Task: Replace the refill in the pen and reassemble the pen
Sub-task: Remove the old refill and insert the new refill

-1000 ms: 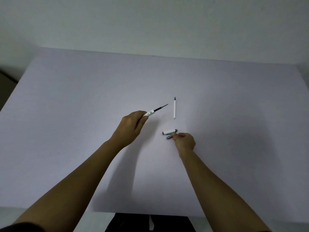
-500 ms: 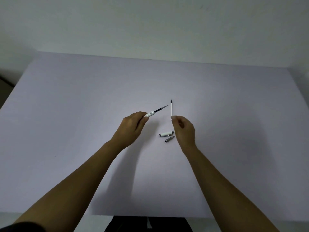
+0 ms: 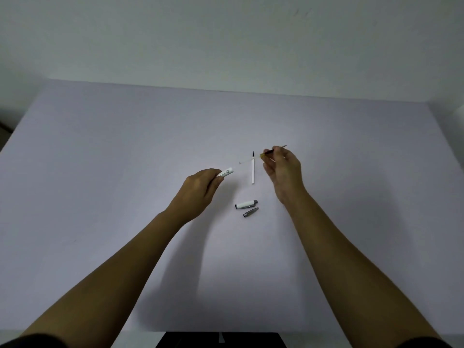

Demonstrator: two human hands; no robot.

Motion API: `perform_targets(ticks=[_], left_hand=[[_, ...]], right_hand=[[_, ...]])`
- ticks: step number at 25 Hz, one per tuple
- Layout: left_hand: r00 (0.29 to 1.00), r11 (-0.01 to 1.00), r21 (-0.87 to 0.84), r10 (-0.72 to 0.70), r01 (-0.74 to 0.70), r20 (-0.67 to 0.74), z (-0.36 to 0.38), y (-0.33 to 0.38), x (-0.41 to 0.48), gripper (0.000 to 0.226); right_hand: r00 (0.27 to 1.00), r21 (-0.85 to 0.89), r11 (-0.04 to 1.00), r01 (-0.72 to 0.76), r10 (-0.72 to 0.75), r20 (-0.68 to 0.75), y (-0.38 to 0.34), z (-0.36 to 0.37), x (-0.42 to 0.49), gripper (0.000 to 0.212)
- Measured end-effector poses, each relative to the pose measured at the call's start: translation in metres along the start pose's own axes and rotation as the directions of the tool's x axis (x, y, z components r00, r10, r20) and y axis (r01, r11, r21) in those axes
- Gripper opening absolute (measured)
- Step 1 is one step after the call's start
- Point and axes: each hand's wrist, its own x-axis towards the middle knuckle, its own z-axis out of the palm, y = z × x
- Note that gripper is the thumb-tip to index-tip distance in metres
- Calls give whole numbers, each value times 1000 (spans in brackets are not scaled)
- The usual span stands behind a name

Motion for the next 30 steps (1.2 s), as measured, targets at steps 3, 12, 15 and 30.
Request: perform_targets(ticks=[3, 12, 15, 30], left_hand=[[999, 998, -26, -51, 51, 3, 3, -10, 3, 23], [996, 996, -24, -85, 85, 8, 17, -31, 35, 21], [996, 996, -18, -85, 85, 19, 20, -36, 46, 21], [996, 995, -58, -85, 84, -17, 18, -38, 60, 20]], right_hand=[[994, -184, 983, -1, -19, -104, 5, -12, 36, 16], [983, -802, 585, 124, -184, 18, 46, -20, 104, 23], [980, -839, 529, 124, -196, 20, 54, -17, 113, 23], [967, -968, 127, 217, -162, 196, 51, 19, 101, 22]])
